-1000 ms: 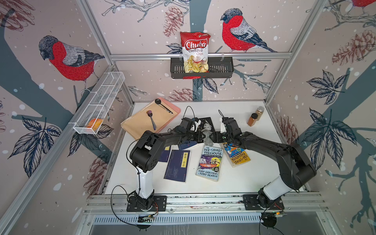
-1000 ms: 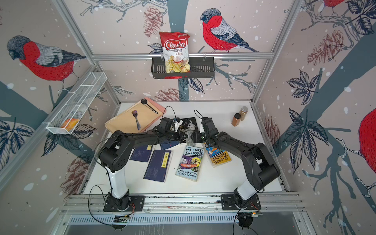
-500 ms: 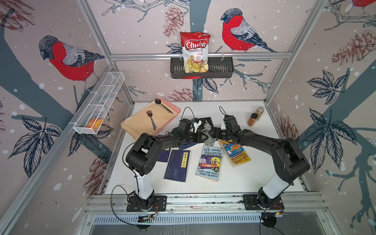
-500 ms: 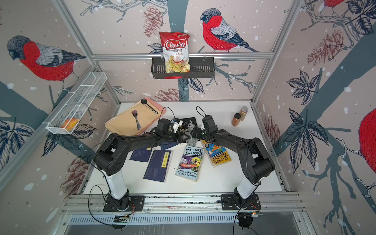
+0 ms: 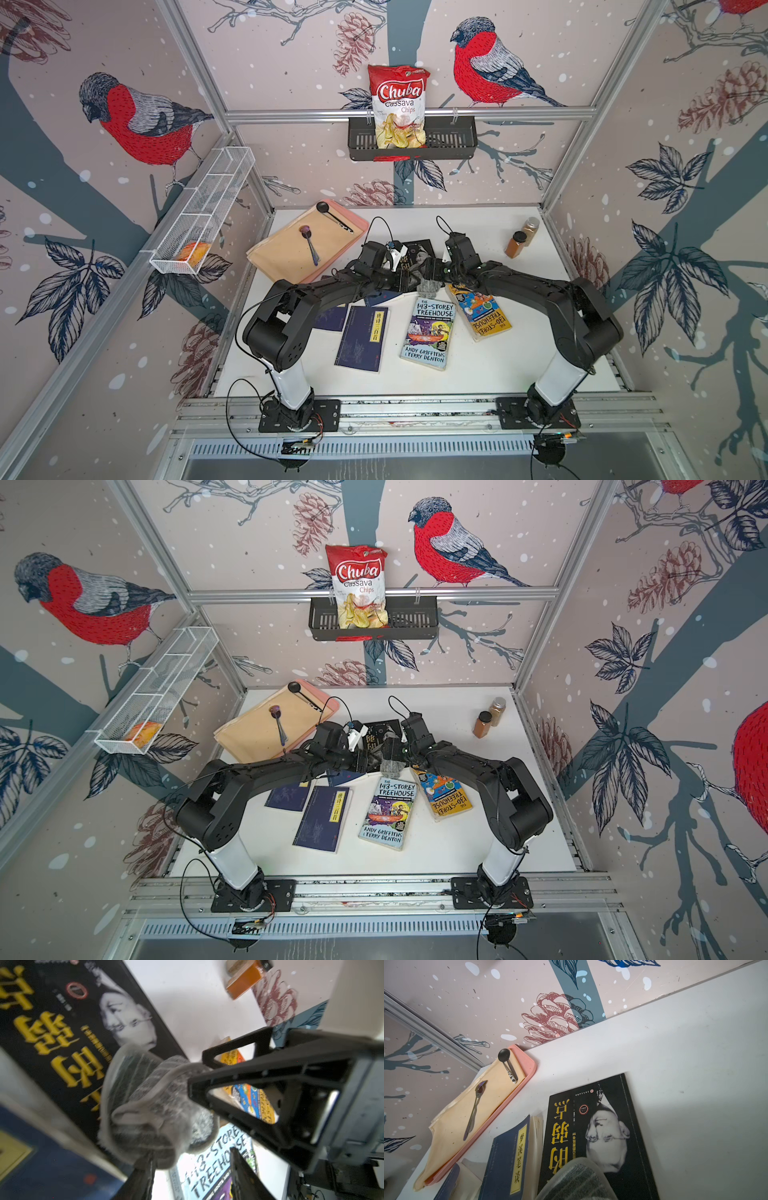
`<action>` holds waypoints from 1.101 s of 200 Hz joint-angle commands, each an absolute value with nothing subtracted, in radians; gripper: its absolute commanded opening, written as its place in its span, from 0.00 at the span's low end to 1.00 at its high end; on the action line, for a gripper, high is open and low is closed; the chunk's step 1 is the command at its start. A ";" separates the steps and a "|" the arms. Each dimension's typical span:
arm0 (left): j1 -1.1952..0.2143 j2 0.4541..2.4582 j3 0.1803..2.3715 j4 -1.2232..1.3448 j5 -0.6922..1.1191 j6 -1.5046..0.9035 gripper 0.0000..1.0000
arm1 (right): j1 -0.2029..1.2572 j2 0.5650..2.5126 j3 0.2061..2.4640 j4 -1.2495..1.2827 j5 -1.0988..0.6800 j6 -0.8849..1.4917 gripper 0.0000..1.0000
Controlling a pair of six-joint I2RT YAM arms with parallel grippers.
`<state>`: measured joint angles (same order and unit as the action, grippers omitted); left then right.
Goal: Wipe the cover of the book
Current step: Wipe the dirt from the cover of the book.
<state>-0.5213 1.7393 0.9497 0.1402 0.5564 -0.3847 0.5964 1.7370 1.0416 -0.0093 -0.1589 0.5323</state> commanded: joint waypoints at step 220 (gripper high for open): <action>-0.387 1.610 0.813 0.165 0.438 -0.373 0.55 | 0.731 1.913 1.102 -0.125 0.081 0.534 0.19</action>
